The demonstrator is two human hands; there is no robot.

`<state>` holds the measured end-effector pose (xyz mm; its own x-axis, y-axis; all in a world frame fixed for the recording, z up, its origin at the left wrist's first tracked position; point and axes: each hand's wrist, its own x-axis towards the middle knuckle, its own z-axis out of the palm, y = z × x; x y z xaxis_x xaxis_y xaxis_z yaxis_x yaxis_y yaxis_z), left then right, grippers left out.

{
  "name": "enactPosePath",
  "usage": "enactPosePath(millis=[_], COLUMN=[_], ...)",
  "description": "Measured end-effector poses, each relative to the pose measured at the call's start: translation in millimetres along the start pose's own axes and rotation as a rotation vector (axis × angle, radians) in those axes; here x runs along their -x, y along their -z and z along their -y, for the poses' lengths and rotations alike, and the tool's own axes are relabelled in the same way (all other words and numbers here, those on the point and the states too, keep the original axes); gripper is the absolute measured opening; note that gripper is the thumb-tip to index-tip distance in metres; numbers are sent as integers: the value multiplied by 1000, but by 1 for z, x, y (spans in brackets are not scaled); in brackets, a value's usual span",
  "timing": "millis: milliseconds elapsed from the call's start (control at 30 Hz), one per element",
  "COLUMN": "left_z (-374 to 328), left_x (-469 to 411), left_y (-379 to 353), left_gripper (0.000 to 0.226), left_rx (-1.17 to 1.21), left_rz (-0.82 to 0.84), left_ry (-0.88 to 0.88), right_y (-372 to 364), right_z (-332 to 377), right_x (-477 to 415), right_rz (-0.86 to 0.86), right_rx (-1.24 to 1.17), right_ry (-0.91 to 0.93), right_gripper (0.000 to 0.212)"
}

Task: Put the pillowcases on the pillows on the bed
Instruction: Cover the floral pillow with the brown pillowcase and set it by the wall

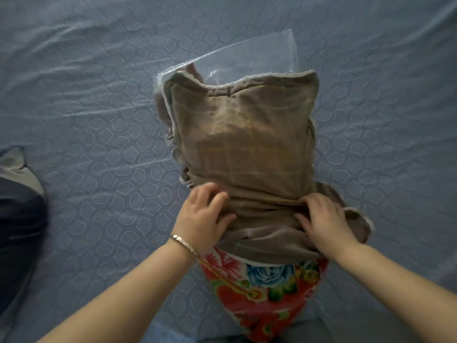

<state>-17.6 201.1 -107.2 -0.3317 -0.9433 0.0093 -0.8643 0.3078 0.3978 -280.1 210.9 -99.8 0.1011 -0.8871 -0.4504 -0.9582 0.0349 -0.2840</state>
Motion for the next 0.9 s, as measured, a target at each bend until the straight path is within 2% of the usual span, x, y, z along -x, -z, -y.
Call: enactPosePath(millis=[67, 100, 133, 167, 233, 267, 367, 433, 467, 533, 567, 667, 733, 767, 833, 900], left_z=[-5, -4, -2, 0, 1, 0, -11, -20, -24, -30, -29, -25, -32, -43, -68, -85], left_x=[22, 30, 39, 45, 50, 50, 42, 39, 41, 49, 55, 63, 61, 54, 28, -4], left_y=[-1, 1, 3, 4, 8, 10, 29, 49, 60, 76, 77, 71, 58, 53, 49, 50], left_gripper=[62, 74, 79, 76, 49, 35, 20, 13, 15, 29, 37, 48, 45, 44, 39, 32], left_rx=[-45, -108, -174, -216, -204, -147, 195, 446, 546, 597, 530, 47, -55, -66, -129, -132], left_rz=[179, 277, 333, 367, 328, 278, 128, 81, 117, 251, 360, 860, 1132, 1190, 1140, 843], left_ry=[-92, -124, -150, -168, -200, -193, 40, 187, 154, -22, -60, 73, 194, 217, 224, 254], right_y=[0, 1, 2, 0, -5, -7, -4, 9, 18, 38, 44, 46, 29, 20, 6, -1], right_z=[15, 23, 31, 36, 39, 40, 36, 39, 41, 42, 42, 42, 33, 24, 8, -7], right_x=[17, 25, 34, 38, 42, 39, 34, 30, 28, 23, 21, 36, 63, 77, 98, 100], right_rz=[-34, 66, 183, 282, 312, 242, -102, -170, -154, -17, 76, 321, 451, 511, 609, 716], right_rx=[-206, -219, -134, 14, 241, 275, 134, 51, 74, 50, 45, 241, 358, 373, 277, 118], right_ry=[35, 80, 126, 162, 202, 216, 223, 180, 178, 179, 179, 193, 192, 173, 92, 57], right_gripper=[76, 95, 110, 116, 102, 87, 43, 28, 23, 13, 5, 10, 20, 23, 16, 13])
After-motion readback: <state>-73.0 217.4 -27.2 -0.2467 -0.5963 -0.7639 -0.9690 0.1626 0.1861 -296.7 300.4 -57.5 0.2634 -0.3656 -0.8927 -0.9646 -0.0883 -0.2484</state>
